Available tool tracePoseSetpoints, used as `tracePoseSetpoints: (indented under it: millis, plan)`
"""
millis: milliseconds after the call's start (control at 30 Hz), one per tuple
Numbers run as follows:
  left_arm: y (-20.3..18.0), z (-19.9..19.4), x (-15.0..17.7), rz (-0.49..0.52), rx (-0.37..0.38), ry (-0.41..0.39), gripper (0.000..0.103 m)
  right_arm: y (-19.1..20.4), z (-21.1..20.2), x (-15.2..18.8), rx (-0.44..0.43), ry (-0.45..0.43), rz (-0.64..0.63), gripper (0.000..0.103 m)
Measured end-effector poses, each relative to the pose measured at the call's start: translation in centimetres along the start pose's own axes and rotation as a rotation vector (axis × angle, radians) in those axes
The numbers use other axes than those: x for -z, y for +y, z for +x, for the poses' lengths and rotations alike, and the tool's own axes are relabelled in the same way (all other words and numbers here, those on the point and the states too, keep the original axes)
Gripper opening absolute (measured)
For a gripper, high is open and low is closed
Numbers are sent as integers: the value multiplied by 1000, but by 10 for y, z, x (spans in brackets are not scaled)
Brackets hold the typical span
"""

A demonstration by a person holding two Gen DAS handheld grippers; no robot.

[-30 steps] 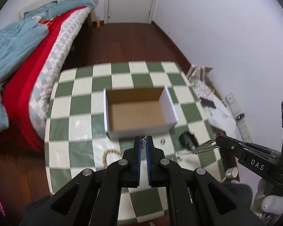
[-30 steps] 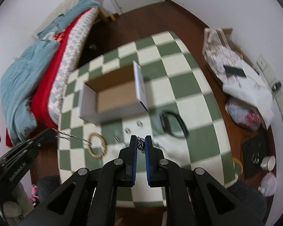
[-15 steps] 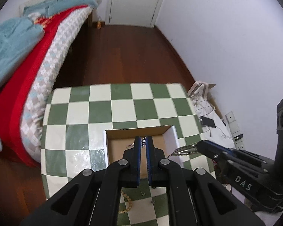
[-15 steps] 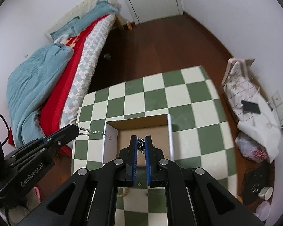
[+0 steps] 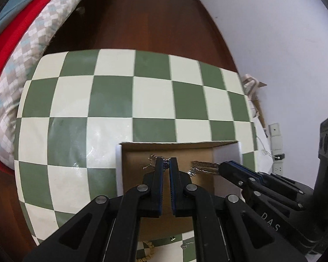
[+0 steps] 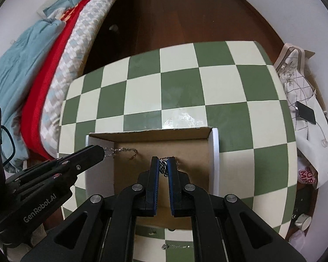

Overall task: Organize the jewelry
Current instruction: 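Carry both silver chains into the white box and open both grippers, then lift both grippers away from the box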

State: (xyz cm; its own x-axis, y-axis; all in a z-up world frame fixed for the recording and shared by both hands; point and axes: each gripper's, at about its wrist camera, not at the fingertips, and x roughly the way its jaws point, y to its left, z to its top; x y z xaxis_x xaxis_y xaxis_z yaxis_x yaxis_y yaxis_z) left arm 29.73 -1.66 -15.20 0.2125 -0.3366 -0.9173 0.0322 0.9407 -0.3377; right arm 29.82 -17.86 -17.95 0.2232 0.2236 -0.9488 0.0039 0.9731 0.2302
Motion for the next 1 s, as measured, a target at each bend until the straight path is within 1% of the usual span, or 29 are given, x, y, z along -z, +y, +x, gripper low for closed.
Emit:
tracePoseSetpoints:
  millis: [100, 167, 233, 267, 300, 333, 367, 400, 433, 467, 500, 533, 567, 600, 700, 800, 1000]
  plan:
    - [4, -1, -2, -16, -24, -7, 6, -2, 6, -4, 11, 24, 2, 9]
    - [5, -6, -1, -6, -66, -26, 7, -1, 3, -4, 36, 18, -11, 10]
    - [5, -12, 1, 0, -101, -48, 10, 0, -2, -3, 67, 3, -28, 20]
    - [5, -18, 2, 8, -131, -69, 18, 1, -6, -3, 78, -2, -32, 30]
    - [5, -20, 2, 14, -155, -79, 38, 1, -10, -1, 94, -10, -37, 40]
    - [5, -25, 5, 24, -188, -100, 50, 1, -13, -1, 103, -14, -38, 45]
    - [5, -29, 6, 32, -215, -122, 73, 1, -16, 2, 116, -18, -43, 53]
    - [5, -35, 9, 40, -257, -152, 84, 1, -19, 6, 139, -21, -52, 61]
    - [5, -38, 11, 46, -282, -170, 85, 1, -21, 11, 156, -24, -55, 64]
    - [6, -41, 14, 51, -303, -186, 86, 0, -22, 15, 170, -27, -59, 75]
    - [8, -43, 19, 55, -320, -194, 94, -1, -23, 20, 189, -28, -63, 85]
    - [9, -43, 24, 62, -331, -197, 100, -2, -23, 26, 208, -29, -65, 89]
    - [10, -44, 30, 67, -342, -203, 103, -3, -22, 32, 222, -28, -67, 95]
    - [11, -44, 35, 69, -352, -208, 103, -4, -20, 38, 234, -26, -68, 99]
    - [12, -43, 49, 78, -380, -224, 103, -5, -18, 53, 247, -28, -69, 101]
    - [12, -44, 62, 82, -398, -235, 103, -4, -20, 66, 262, -52, -72, 102]
    - [8, -64, 84, 83, -405, -282, 103, 2, -39, 84, 271, -116, -66, 102]
